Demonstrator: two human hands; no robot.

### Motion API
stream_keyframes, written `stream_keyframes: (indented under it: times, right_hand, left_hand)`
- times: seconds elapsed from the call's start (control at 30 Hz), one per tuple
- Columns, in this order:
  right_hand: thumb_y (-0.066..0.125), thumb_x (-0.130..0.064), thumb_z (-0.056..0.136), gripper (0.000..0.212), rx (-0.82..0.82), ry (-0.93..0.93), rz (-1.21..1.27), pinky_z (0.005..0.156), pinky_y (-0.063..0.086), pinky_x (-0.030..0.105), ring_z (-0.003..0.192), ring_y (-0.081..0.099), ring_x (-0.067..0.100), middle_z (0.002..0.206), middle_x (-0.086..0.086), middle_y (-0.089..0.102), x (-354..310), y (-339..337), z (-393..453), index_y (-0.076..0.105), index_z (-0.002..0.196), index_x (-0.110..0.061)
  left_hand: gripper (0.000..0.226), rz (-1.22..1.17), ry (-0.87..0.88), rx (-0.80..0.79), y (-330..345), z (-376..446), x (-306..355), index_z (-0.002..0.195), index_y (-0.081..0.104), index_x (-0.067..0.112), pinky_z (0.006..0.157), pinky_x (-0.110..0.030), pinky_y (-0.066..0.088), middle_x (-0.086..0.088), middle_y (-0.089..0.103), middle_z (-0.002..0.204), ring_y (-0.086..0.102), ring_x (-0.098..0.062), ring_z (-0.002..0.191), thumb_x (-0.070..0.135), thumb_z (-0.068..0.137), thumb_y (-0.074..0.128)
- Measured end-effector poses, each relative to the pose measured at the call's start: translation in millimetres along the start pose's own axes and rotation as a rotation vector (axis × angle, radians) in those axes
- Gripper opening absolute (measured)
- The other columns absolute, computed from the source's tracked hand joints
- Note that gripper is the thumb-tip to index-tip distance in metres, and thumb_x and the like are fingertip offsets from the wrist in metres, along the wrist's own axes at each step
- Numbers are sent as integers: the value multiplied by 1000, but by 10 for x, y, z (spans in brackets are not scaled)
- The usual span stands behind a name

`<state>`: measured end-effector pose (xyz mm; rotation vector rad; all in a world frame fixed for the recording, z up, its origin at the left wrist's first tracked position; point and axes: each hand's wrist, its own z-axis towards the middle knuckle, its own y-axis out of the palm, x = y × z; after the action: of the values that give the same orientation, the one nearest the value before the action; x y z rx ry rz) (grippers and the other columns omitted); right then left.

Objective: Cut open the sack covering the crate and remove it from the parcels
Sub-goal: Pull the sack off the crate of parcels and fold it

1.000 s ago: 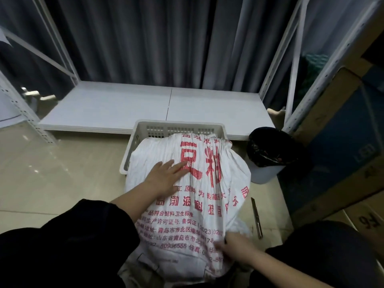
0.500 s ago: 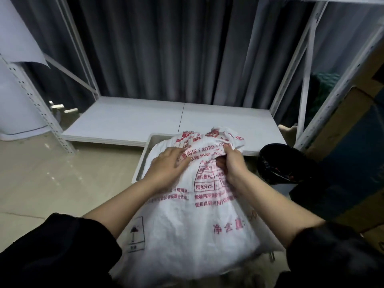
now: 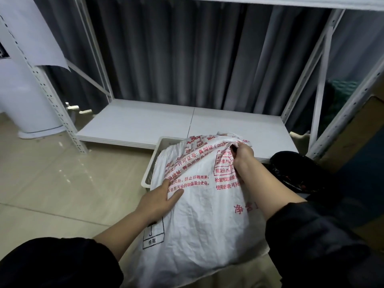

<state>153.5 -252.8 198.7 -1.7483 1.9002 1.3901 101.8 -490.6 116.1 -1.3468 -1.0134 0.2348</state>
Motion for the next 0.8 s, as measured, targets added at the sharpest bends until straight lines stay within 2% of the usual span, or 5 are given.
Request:
stream_keyframes:
  times: [0.13, 0.3, 0.43, 0.57, 0.8]
  right_hand:
    - [39, 3, 96, 21, 8, 5, -6, 32, 48, 23, 54, 59, 22, 68, 12, 60, -16, 5, 58, 56, 86, -4]
    - [50, -10, 95, 19, -71, -62, -167, 42, 53, 23, 51, 64, 18, 63, 7, 68, -106, 0, 151, 62, 106, -1]
    - [52, -25, 95, 17, -354, -209, -842, 58, 47, 19, 75, 58, 15, 88, 0, 59, -326, -102, -10, 55, 108, -15]
    - [55, -50, 87, 62, -346, -758, -1543, 107, 34, 40, 130, 41, 21, 141, 2, 41, -447, -397, -106, 35, 140, -23]
    - [44, -78, 72, 81, -714, -1175, -2087, 110, 31, 37, 142, 26, 12, 153, -8, 29, -527, -1006, -329, 39, 138, -32]
  left_hand:
    - [14, -105, 54, 55, 74, -61, -158, 97, 48, 32, 71, -34, 46, 10, 59, 86, 60, -20, 85, 43, 98, 41]
    - [27, -310, 19, 254, 39, 62, -103, 77, 48, 17, 69, -41, 46, 0, 57, 71, 55, -19, 71, 30, 99, 43]
    - [27, -467, -53, 383, -243, 363, 164, 80, 55, 14, 69, -35, 43, -3, 61, 79, 55, -25, 77, 30, 99, 43]
    - [34, -487, -106, 434, -674, 875, 459, 65, 41, 18, 64, -31, 33, -2, 52, 74, 48, -23, 75, 26, 97, 42]
    - [25, -312, -171, 406, -1177, 1507, 707, 78, 51, 16, 71, -30, 38, -6, 58, 87, 49, -30, 82, 24, 96, 36]
